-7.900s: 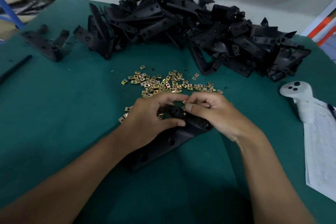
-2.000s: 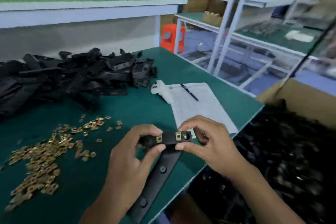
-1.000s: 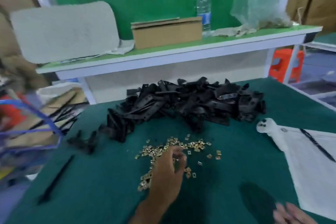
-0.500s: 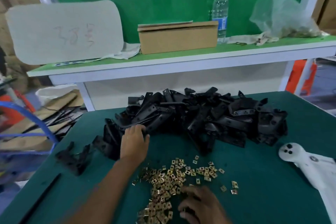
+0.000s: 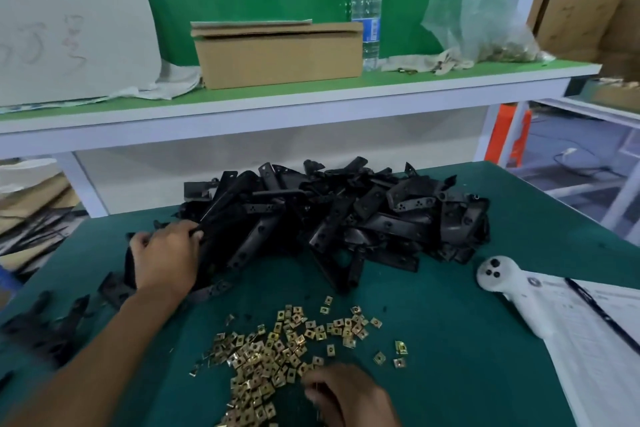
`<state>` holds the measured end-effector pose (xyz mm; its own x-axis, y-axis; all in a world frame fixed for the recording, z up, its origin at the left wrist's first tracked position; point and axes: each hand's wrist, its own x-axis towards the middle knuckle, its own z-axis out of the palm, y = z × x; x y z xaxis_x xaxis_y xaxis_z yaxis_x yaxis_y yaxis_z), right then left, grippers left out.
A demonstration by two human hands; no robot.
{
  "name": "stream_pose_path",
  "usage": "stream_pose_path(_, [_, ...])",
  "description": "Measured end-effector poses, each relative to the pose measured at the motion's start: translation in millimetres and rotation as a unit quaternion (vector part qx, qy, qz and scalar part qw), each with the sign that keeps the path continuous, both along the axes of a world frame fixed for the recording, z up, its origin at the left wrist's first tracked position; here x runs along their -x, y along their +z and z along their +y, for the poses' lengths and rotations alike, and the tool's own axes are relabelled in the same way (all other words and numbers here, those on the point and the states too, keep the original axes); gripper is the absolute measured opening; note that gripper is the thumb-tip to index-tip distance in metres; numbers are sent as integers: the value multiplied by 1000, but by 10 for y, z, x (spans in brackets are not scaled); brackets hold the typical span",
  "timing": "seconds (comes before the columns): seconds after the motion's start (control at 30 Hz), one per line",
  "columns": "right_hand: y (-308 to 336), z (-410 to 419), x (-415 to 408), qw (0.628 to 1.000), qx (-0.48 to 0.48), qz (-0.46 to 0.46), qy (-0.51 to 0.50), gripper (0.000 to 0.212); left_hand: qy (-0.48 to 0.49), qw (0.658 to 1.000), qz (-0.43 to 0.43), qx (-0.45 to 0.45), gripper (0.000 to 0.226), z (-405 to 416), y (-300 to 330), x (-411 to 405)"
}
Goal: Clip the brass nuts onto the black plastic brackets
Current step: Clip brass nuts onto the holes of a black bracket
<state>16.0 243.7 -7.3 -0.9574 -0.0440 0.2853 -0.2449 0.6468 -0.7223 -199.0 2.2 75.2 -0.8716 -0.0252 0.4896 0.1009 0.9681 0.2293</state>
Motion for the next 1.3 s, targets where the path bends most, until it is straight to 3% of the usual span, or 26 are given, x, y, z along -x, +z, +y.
stream_pose_path(0.1, [80, 39, -100, 995, 82, 3, -48, 15, -12, 991, 98, -91, 18, 23, 127, -394])
stream_pose_path(0.23, [159, -10, -125, 993, 101, -7, -67, 18, 0, 952, 144, -272, 41, 145, 48, -1178])
stream_pose_path(0.3, [160, -12, -99, 988, 123, 3, -94, 22, -44, 886, 172, -429, 44, 344, -6, -1552])
stream_pose_path(0.33, [154, 4, -89, 988, 127, 9, -89, 26, -68, 848, 152, -503, 31, 419, -36, -1666])
stream_pose_path(0.37, [155, 28, -90, 988, 131, 8, -80, 30, -70, 827, 109, -547, 38, 470, -67, -1769])
stream_pose_path(0.4, [167, 44, -87, 986, 150, -7, -77, 35, -100, 815, 66, -567, 38, 499, -84, -1869])
stream_pose_path(0.43, [186, 50, -90, 978, 190, -38, -81, 38, -145, 805, 44, -574, 19, 507, -97, -1948])
stream_pose_path(0.57, [232, 98, -72, 919, 365, -120, -89, 25, -166, 775, 53, -607, 32, 550, -330, -2031])
stream_pose_path(0.67, [264, 155, -55, 893, 425, -120, -87, 14, -136, 734, 54, -663, 39, 644, -488, -2009])
stream_pose_path(0.8, [261, 196, -44, 858, 489, -137, -79, 14, -135, 626, -36, -767, 52, 652, -605, -2001])
stream_pose_path(0.93, [196, 189, -10, 822, 543, -163, -52, 20, -163, 578, -129, -789, 39, 600, -543, -2021])
stream_pose_path(1.03, [164, 198, 9, 819, 544, -179, -22, 27, -161, 553, -187, -796, 33, 578, -526, -2011])
stream_pose_path(1.1, [152, 213, 11, 822, 540, -181, -2, 36, -189, 501, -234, -811, 29, 566, -517, -2019])
stream_pose_path(1.2, [137, 232, 11, 823, 539, -181, 12, 40, -240, 387, -301, -838, 37, 533, -491, -2053])
stream_pose_path(1.3, [142, 249, 15, 808, 559, -186, -7, 37, -289, 337, -325, -835, 44, 485, -466, -2069])
